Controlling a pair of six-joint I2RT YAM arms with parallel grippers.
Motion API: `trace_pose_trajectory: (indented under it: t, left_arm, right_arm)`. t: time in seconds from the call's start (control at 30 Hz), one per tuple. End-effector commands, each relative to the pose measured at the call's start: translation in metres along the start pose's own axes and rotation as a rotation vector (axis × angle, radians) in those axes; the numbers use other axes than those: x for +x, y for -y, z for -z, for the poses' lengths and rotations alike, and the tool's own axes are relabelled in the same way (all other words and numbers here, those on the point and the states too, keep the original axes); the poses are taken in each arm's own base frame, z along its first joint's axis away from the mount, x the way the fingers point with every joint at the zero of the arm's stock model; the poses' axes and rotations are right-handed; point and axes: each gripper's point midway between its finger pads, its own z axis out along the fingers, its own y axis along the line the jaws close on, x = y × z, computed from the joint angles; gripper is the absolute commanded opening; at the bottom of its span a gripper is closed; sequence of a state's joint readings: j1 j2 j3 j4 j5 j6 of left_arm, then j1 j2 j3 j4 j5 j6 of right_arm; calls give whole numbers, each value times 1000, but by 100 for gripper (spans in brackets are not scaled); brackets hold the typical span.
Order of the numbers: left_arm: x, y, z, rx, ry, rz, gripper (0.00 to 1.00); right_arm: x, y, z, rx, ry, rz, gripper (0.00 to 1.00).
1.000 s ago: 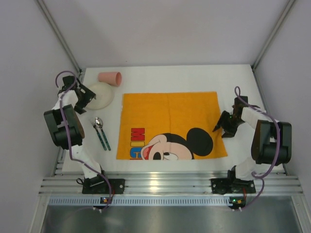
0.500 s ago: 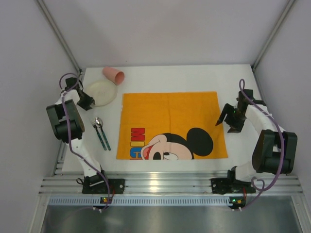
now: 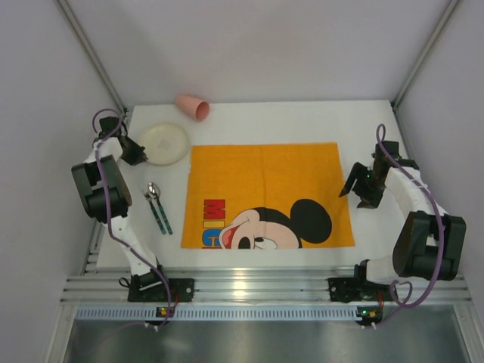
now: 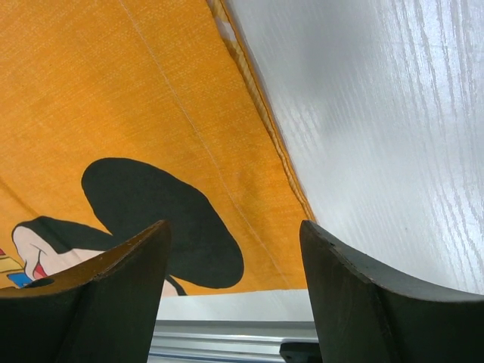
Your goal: Set the dinner table for one person
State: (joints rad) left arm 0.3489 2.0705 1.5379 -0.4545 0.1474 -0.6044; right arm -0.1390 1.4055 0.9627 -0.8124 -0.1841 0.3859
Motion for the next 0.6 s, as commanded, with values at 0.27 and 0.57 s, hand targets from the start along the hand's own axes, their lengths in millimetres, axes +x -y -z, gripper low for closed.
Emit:
trace_pose_trajectory:
  t: [0.27, 0.57]
  left_arm:
    - [78, 185, 126, 438, 69, -443, 0]
    - [252, 219, 128, 594, -245, -733, 0]
  right_arm:
    - [-40, -7, 30, 7, 151, 3, 71]
    - [-48, -13, 44, -6, 188, 10, 74]
